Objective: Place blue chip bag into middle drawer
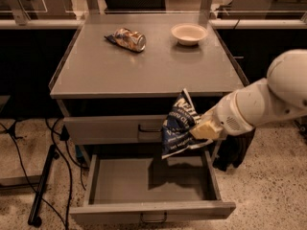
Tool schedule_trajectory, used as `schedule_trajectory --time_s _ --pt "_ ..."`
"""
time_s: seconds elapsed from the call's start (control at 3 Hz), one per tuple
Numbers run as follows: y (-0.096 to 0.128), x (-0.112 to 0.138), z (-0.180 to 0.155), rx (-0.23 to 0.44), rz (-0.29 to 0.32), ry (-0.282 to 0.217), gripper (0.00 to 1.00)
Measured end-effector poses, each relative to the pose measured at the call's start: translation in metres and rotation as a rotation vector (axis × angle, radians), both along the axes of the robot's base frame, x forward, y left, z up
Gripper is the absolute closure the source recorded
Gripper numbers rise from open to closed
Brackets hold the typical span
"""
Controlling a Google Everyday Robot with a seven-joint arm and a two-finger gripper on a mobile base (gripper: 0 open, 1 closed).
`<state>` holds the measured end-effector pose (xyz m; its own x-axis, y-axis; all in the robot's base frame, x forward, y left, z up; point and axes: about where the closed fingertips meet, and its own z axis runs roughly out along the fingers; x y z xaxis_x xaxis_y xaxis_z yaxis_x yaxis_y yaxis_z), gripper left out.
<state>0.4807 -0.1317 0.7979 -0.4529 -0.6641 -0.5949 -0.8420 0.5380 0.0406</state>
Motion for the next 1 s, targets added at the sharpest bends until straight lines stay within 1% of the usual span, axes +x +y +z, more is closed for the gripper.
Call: schedule_trajectory --time_s 0.33,0.67,1.0 --pt "0.011 -0.003 -0.067 0.030 0.030 0.011 1.00" --pt "0.013 -0.002 -0.077 0.035 0.031 0.011 1.00" --pt "0.013 -0.002 -0.076 0.034 0.031 0.011 1.00"
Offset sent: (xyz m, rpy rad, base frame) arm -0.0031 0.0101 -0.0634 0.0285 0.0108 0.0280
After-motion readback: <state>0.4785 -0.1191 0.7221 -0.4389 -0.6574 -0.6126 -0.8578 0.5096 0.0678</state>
